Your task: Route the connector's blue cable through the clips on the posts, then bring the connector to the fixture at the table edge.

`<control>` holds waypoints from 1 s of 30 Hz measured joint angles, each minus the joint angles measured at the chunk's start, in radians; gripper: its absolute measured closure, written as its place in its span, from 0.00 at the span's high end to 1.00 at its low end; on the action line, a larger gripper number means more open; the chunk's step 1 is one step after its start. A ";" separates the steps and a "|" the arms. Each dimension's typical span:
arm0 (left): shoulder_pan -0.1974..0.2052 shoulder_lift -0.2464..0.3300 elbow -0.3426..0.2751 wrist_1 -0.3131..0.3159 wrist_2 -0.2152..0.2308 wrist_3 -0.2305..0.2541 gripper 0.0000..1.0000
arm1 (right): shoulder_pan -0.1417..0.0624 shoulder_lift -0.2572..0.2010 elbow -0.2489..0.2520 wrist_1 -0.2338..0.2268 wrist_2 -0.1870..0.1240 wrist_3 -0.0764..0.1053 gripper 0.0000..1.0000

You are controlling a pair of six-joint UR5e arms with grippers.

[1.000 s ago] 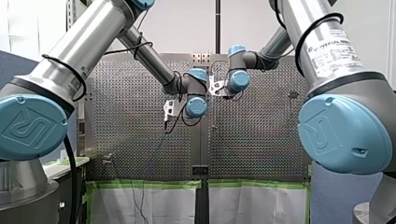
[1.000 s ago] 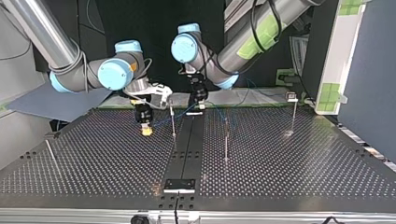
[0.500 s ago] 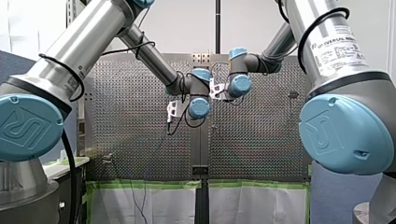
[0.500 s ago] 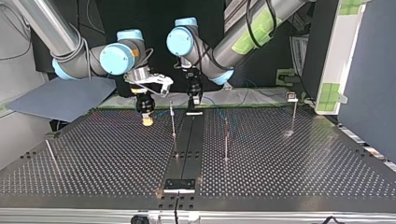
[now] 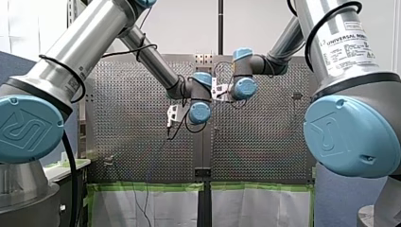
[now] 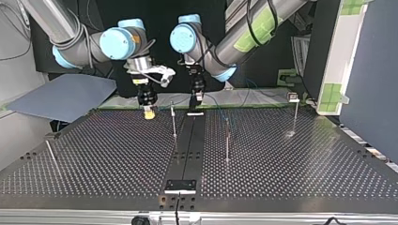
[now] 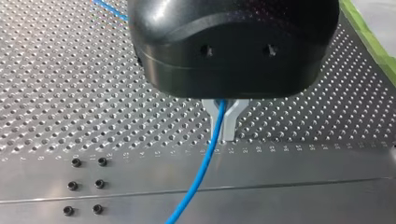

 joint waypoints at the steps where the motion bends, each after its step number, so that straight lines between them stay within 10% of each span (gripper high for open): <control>1: 0.001 0.000 -0.002 0.002 0.001 0.000 0.00 | 0.000 0.000 0.009 -0.009 0.003 0.003 0.00; 14: 0.003 0.000 -0.004 0.026 0.005 0.001 0.00 | -0.016 0.001 0.121 -0.117 0.049 0.038 0.00; 30: -0.007 -0.063 -0.004 0.057 0.010 -0.015 0.00 | -0.009 0.029 0.264 -0.218 0.101 0.037 0.00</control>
